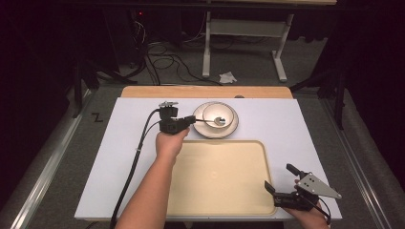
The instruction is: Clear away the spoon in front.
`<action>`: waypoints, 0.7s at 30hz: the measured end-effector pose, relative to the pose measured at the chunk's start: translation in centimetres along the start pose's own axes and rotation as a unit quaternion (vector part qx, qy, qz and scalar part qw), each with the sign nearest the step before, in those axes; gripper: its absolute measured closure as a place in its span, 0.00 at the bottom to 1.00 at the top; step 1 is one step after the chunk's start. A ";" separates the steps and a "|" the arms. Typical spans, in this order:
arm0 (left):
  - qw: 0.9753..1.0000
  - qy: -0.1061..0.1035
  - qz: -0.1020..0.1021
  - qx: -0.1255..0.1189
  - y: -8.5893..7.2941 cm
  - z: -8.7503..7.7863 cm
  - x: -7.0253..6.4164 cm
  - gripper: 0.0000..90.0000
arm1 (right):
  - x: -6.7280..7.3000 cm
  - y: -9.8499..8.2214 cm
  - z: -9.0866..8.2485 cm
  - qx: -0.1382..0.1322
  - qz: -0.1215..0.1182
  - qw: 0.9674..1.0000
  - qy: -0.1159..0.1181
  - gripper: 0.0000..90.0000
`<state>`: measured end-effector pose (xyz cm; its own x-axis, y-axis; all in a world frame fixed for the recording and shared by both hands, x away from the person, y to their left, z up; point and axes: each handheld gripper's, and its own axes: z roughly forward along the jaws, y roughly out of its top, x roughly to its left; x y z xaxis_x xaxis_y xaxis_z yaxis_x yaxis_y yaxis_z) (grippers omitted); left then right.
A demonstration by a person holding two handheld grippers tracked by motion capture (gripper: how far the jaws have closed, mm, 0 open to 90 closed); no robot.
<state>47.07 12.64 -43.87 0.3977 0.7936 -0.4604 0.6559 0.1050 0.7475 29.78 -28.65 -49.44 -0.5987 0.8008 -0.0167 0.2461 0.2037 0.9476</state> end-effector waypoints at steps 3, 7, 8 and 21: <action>1.000 0.001 0.007 -0.006 0.1 -0.1 -0.4 1.00 | 0.0 0.0 0.0 0.000 0.000 1.000 0.000 0.00; 0.999 -0.004 0.018 -0.032 0.2 -0.6 -0.9 1.00 | 0.0 0.0 0.0 0.000 0.001 1.000 0.000 0.00; 0.999 -0.006 0.022 -0.039 0.2 -0.8 -1.0 1.00 | 0.0 0.0 0.0 0.000 0.001 1.000 0.000 0.00; 0.993 -0.020 0.078 -0.083 0.2 -3.5 -2.7 1.00 | 0.0 0.0 0.0 -0.001 -0.005 1.000 0.001 0.00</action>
<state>43.88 12.65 -40.79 0.5144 0.7834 -0.3488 0.4704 0.0823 0.8786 29.76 -28.64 -49.41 -0.6031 0.7973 -0.0246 0.2384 0.2095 0.9483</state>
